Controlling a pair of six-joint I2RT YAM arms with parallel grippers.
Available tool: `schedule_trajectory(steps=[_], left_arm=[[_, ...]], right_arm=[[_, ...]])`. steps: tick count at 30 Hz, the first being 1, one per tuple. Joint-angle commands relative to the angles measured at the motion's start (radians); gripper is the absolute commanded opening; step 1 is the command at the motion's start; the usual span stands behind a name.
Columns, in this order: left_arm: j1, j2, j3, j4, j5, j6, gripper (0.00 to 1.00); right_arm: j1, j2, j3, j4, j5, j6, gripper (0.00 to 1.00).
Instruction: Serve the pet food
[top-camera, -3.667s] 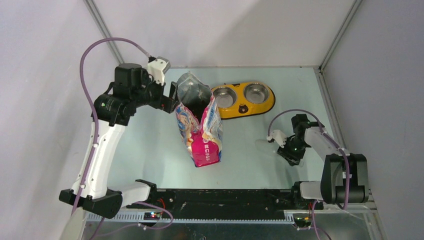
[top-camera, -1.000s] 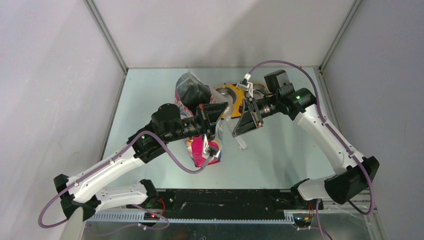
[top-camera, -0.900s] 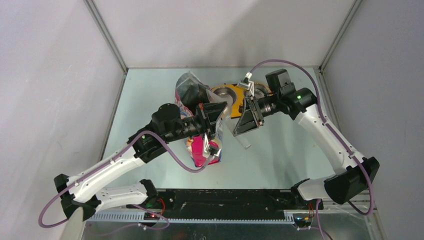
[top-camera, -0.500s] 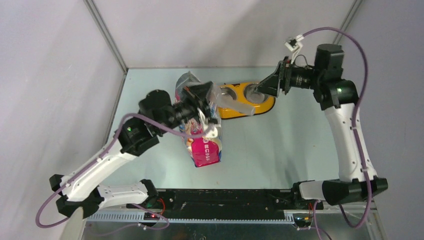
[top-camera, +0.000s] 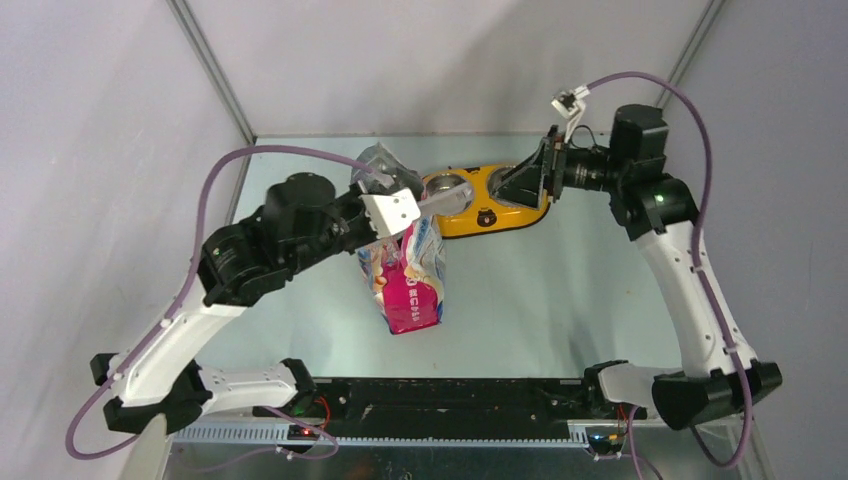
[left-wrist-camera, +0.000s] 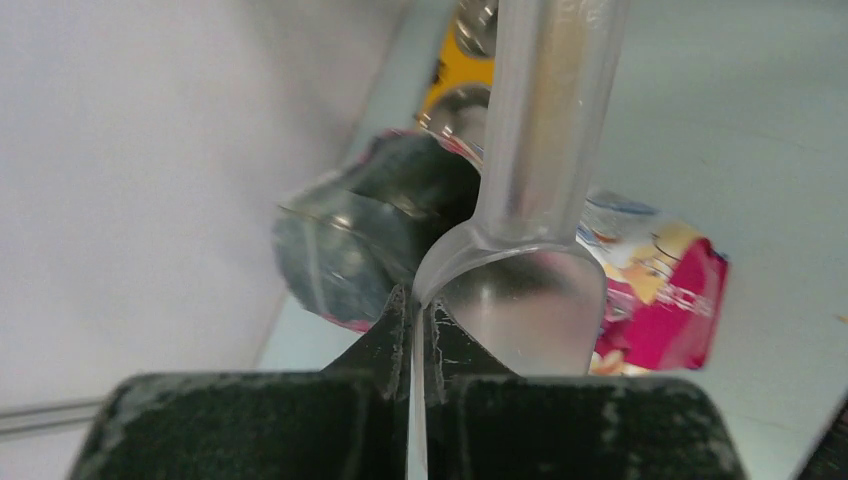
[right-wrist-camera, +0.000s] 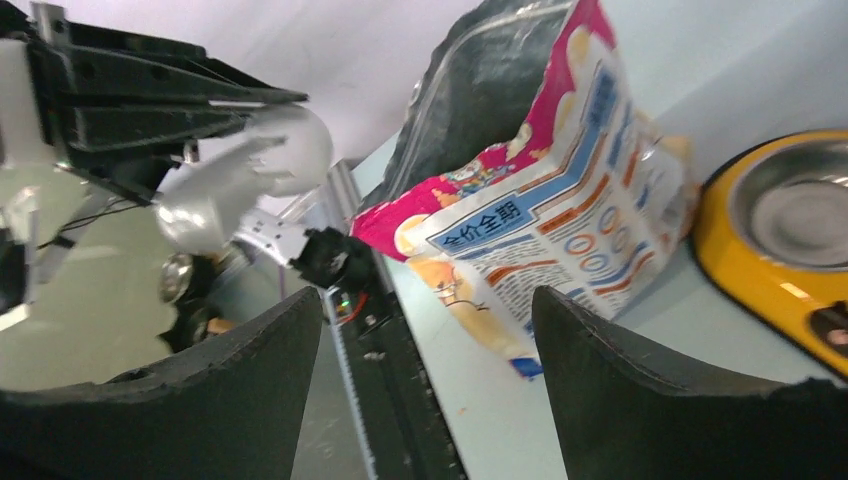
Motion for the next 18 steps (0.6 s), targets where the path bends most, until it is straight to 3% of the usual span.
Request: schedule_trajectory(steps=[1,6,9,18], left_arm=[[-0.004,0.020,-0.027,-0.093,0.021,-0.167,0.00],[-0.004,0.060,-0.024,-0.071,-0.022,-0.071,0.00],[-0.004,0.117,0.064,-0.114,-0.001,-0.073,0.00],[-0.004,0.307,0.308,-0.186,-0.005,-0.166,0.00]], right_arm=[[0.035,0.064,-0.010,0.072,-0.189,0.132,0.78],[0.072,0.151,0.032,0.034,-0.287,0.220,0.76],[0.109,0.176,0.079,0.007,-0.286,0.214,0.76],[0.165,0.187,0.106,0.003,-0.134,0.231,0.71]])
